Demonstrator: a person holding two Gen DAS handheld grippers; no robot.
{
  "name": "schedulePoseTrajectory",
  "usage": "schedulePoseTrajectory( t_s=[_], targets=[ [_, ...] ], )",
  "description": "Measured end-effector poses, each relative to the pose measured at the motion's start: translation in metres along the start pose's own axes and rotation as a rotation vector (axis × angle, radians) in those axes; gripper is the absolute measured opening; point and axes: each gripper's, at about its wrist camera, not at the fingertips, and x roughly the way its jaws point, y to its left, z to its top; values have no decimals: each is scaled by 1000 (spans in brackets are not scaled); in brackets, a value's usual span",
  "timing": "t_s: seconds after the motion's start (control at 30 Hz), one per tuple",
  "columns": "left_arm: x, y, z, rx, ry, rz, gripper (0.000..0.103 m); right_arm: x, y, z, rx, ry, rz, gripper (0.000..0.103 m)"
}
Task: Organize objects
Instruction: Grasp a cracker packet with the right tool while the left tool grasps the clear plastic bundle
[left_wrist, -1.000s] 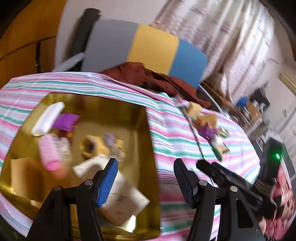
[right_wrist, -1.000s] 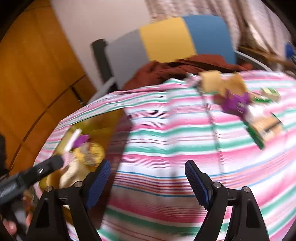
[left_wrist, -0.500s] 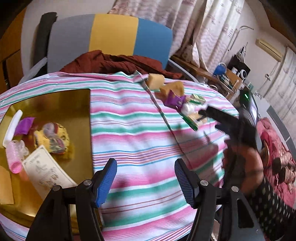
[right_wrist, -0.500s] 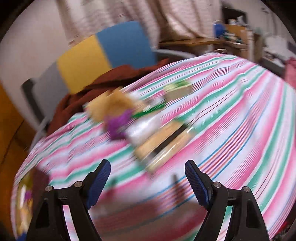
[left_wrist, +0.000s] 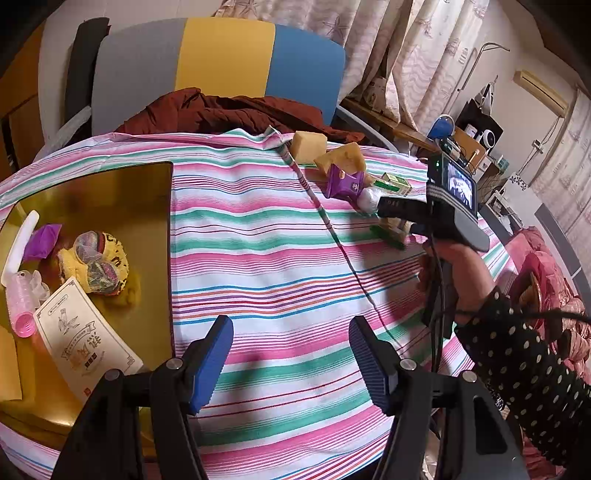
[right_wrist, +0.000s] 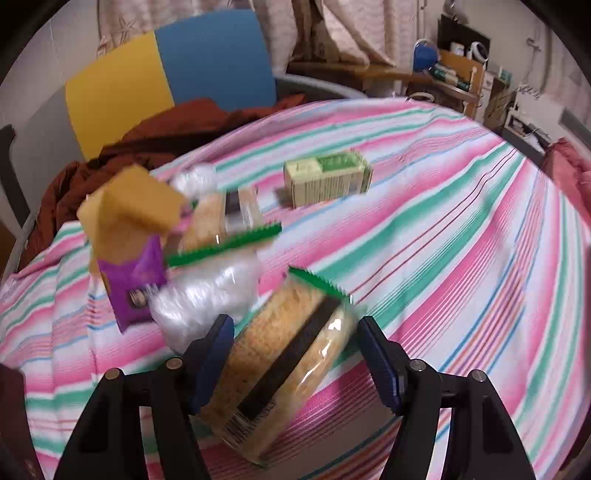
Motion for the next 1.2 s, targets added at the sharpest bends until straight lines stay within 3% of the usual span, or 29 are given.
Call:
schedulePoseTrajectory(
  t_s=[0.17, 0.33, 0.47, 0.67, 0.8, 0.93, 1.1, 1.13, 1.2],
  targets=[
    [8, -10, 11, 43, 8, 2, 66, -11, -7, -13, -120, -28, 18, 54],
    [33, -31, 37, 108, 13, -31, 66, -22, -45, -23, -131, -60, 33, 53],
    [69, -58, 62, 190, 35, -69, 67, -25, -69, -27, -91, -88, 77, 54],
    [143, -108, 100, 337, 115, -103, 67, -21, -69, -31, -77, -127, 94, 54],
    [178, -135, 120, 414, 107, -84, 67, -21, -73, -33, -58, -145, 117, 54],
    [207, -161, 133, 546, 91, -13, 67, -20, -74, -33, -53, -158, 124, 54],
    [236, -172, 141, 585, 106, 15, 67, -18, -74, -33, -48, -164, 130, 54],
    [240, -171, 141, 590, 111, 17, 66, -18, -74, -33, -47, -165, 131, 54],
    [248, -170, 136, 593, 129, 3, 49, -18, -74, -34, -46, -169, 131, 54]
  ],
)
